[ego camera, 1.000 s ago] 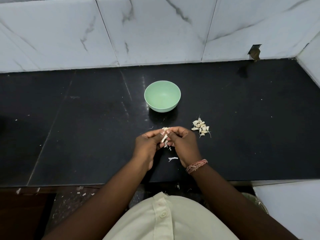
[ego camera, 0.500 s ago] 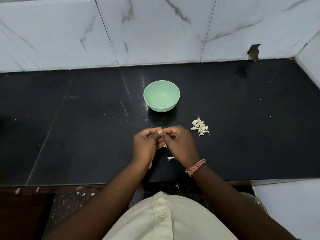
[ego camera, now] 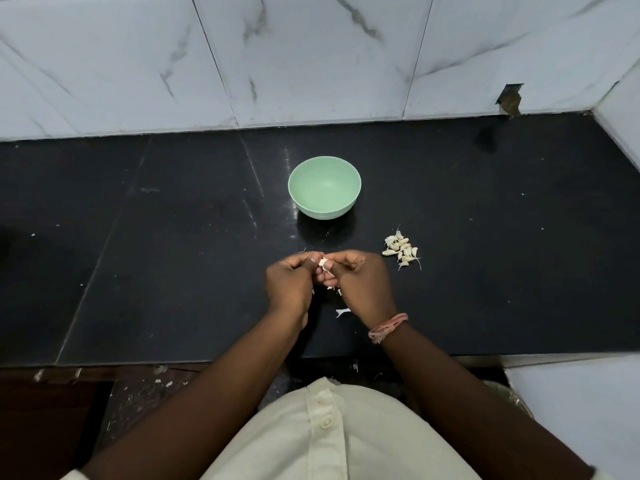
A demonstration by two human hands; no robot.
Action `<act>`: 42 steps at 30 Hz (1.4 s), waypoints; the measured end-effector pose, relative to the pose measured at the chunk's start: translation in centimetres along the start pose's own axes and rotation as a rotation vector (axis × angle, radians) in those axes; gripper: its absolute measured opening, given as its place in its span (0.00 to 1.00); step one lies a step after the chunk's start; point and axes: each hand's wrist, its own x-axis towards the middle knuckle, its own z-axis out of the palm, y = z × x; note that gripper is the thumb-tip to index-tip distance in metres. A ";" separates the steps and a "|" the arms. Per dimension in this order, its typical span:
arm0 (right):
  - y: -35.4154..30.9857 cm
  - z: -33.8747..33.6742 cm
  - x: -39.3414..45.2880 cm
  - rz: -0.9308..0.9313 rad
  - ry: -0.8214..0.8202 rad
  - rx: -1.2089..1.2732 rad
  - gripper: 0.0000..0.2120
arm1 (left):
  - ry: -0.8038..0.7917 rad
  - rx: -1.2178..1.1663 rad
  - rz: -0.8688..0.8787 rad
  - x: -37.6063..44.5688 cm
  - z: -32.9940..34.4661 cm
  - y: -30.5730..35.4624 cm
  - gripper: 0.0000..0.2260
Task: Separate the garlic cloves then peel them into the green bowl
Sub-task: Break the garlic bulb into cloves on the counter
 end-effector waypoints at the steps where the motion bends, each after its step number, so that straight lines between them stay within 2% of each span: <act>1: -0.2 -0.3 0.1 0.027 -0.023 0.034 0.06 | -0.022 -0.031 -0.040 0.0 0.0 0.2 0.06; 5: -0.3 -1.1 0.3 0.204 -0.058 0.268 0.05 | -0.086 -0.216 -0.236 0.1 -0.2 0.7 0.06; 9: 0.0 -1.0 0.3 0.351 -0.027 0.418 0.05 | -0.054 -0.250 -0.237 0.2 -0.7 0.6 0.08; 12: 0.2 -1.1 0.3 0.341 0.009 0.468 0.05 | -0.076 -0.148 -0.211 -0.1 -1.0 0.8 0.06; 17: 0.0 -1.5 0.0 0.255 -0.009 0.338 0.03 | -0.180 0.002 -0.079 -0.5 -1.1 1.0 0.06; 20: -0.4 -1.5 -0.3 0.207 -0.027 0.210 0.05 | -0.219 -0.002 -0.047 -0.6 -1.2 0.8 0.06; 24: -1.0 -1.3 -0.7 0.088 0.004 0.109 0.02 | -0.215 0.011 0.014 -0.7 -1.2 1.0 0.03; 28: -1.4 -1.1 -0.9 0.034 0.006 0.157 0.02 | -0.195 -0.039 0.008 -0.8 -1.0 1.0 0.04; 34: -0.7 -0.6 -0.7 0.063 0.017 0.190 0.04 | -0.186 -0.074 -0.033 -0.4 -0.9 0.5 0.06; 42: -0.9 -0.6 -0.4 0.280 -0.028 0.496 0.06 | -0.163 -0.114 -0.134 -0.1 -0.5 0.6 0.07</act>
